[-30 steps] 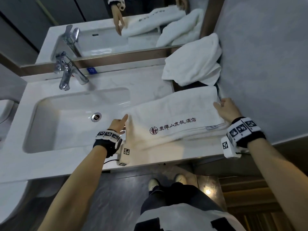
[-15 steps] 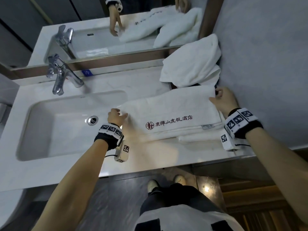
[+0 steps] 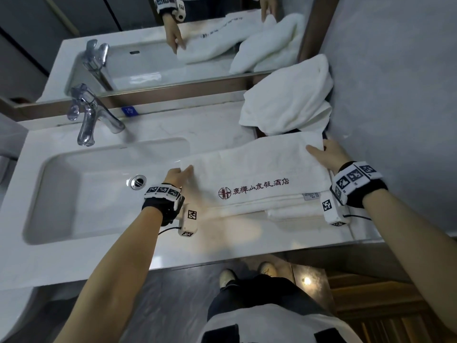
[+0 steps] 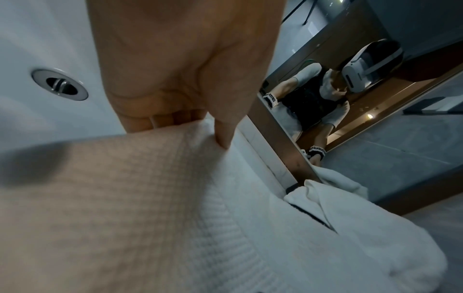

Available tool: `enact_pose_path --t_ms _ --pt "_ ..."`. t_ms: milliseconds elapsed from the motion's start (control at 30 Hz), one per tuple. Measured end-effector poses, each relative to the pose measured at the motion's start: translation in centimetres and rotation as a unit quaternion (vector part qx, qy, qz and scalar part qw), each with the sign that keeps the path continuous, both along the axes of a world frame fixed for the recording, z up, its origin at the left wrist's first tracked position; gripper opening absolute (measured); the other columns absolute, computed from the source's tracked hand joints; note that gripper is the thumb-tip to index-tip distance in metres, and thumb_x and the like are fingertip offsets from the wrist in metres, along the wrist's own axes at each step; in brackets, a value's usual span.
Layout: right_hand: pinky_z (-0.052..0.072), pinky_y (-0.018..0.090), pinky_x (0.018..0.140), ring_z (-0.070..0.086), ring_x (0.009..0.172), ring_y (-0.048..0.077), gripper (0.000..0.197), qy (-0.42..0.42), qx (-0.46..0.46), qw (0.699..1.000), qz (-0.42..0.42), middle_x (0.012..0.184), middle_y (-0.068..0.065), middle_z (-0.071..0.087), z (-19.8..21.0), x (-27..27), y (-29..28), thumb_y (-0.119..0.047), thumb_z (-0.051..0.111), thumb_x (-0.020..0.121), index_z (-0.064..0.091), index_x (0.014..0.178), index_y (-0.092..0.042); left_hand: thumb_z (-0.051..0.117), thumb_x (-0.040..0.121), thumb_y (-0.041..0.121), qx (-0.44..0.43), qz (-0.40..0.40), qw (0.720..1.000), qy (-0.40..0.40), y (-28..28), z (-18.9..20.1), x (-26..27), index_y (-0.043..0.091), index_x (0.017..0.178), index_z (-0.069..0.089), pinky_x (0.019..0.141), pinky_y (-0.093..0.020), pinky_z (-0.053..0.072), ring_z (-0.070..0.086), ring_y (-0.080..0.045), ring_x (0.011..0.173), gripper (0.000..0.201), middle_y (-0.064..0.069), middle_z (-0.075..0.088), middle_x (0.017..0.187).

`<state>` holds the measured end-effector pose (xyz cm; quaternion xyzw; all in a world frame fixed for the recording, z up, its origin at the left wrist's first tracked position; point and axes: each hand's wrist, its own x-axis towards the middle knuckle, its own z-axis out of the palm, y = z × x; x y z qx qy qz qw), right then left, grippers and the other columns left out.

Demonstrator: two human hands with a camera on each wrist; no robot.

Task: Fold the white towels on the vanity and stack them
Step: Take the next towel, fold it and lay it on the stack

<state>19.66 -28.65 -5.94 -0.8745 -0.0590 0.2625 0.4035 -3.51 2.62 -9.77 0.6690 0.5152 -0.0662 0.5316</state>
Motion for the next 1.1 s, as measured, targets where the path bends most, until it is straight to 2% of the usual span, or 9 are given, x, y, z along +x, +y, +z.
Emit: enact_pose_path --t_ms 67,167,300,400,500,600,867,967,1100 --pt "0.047 0.046 0.099 0.059 0.111 0.030 0.046 0.017 -0.019 0.999 0.020 0.125 0.010 0.062 0.0 -0.2 -0.4 -0.041 0.055 0.091 0.056 0.126 -0.012 0.051 0.093 0.038 -0.007 -0.014 1.000 -0.004 -0.1 -0.1 -0.4 0.007 0.087 0.050 0.090 -0.038 0.044 0.050 -0.025 0.090 0.031 -0.011 0.051 0.096" --pt "0.045 0.044 0.100 0.057 0.113 0.033 0.041 -0.012 -0.037 0.998 0.041 0.126 0.015 0.060 0.1 -0.2 -0.9 -0.033 0.050 0.095 0.054 0.125 -0.006 0.047 0.096 0.034 0.050 -0.044 0.998 -0.014 -0.2 0.0 -0.6 0.012 0.082 0.046 0.084 -0.034 0.039 0.041 -0.019 0.094 0.026 -0.004 0.046 0.091" --pt "0.041 0.032 0.090 0.057 0.113 0.030 0.032 -0.094 0.004 0.995 0.015 0.125 0.015 0.060 0.6 -0.3 -1.3 -0.021 0.045 0.098 0.054 0.125 -0.006 0.046 0.097 0.031 0.131 -0.051 0.988 -0.061 -0.4 0.4 -1.1 0.014 0.072 0.031 0.059 -0.027 0.030 0.034 -0.017 0.070 0.033 0.003 0.028 0.069" --pt "0.040 0.028 0.087 0.057 0.109 0.024 0.031 -0.098 0.022 0.995 0.018 0.124 0.014 0.061 0.8 -0.4 -1.6 -0.019 0.047 0.098 0.055 0.124 -0.006 0.047 0.096 0.031 0.143 -0.031 0.985 -0.086 -1.2 0.3 -1.9 0.012 0.080 0.034 0.055 -0.024 0.030 0.032 -0.014 0.062 0.029 0.003 0.031 0.070" --pt "0.043 0.032 0.091 0.056 0.113 0.031 0.034 -0.084 -0.007 0.996 0.030 0.127 0.016 0.060 0.2 -0.7 -1.9 -0.020 0.049 0.097 0.054 0.125 -0.002 0.050 0.096 0.026 0.110 -0.024 0.990 -0.088 -2.4 -0.6 -3.2 0.006 0.100 0.042 0.065 -0.027 0.043 0.050 -0.019 0.077 0.022 -0.002 0.050 0.083" --pt "0.045 0.046 0.100 0.057 0.113 0.033 0.042 -0.041 -0.020 0.999 0.023 0.127 0.018 0.059 -0.2 -1.1 -2.2 -0.028 0.054 0.094 0.052 0.126 -0.002 0.056 0.092 0.029 0.063 -0.040 0.997 -0.037 -2.9 -1.3 -4.1 0.003 0.123 0.039 0.091 -0.039 0.047 0.054 -0.026 0.100 0.044 -0.010 0.053 0.108" --pt "0.043 0.038 0.089 0.057 0.109 0.036 0.036 -0.108 -0.087 0.990 0.018 0.121 0.021 0.061 -0.4 -1.6 -3.0 -0.026 0.056 0.093 0.055 0.117 0.001 0.064 0.088 0.023 0.073 -0.034 0.994 -0.073 -2.5 -0.5 -4.6 0.002 0.122 0.044 0.083 -0.036 0.049 0.058 -0.027 0.099 0.045 -0.015 0.058 0.115" --pt "0.047 0.040 0.088 0.059 0.104 0.036 0.036 -0.112 -0.078 0.991 0.007 0.116 0.020 0.063 -0.6 -2.0 -3.2 -0.027 0.062 0.089 0.057 0.112 0.000 0.070 0.083 0.023 0.083 -0.063 0.994 -0.020 -2.9 -0.3 -5.0 0.003 0.127 0.036 0.087 -0.037 0.048 0.056 -0.027 0.101 0.059 -0.015 0.054 0.116" --pt "0.044 0.035 0.084 0.058 0.106 0.035 0.044 -0.122 -0.115 0.986 0.002 0.118 0.021 0.060 -1.1 -2.5 -3.4 -0.028 0.068 0.083 0.054 0.113 0.001 0.072 0.078 0.016 0.317 -0.148 0.937 -0.017 -4.8 0.2 -4.1 0.000 0.136 0.032 0.103 -0.040 0.035 0.040 -0.036 0.123 0.072 -0.019 0.039 0.135"
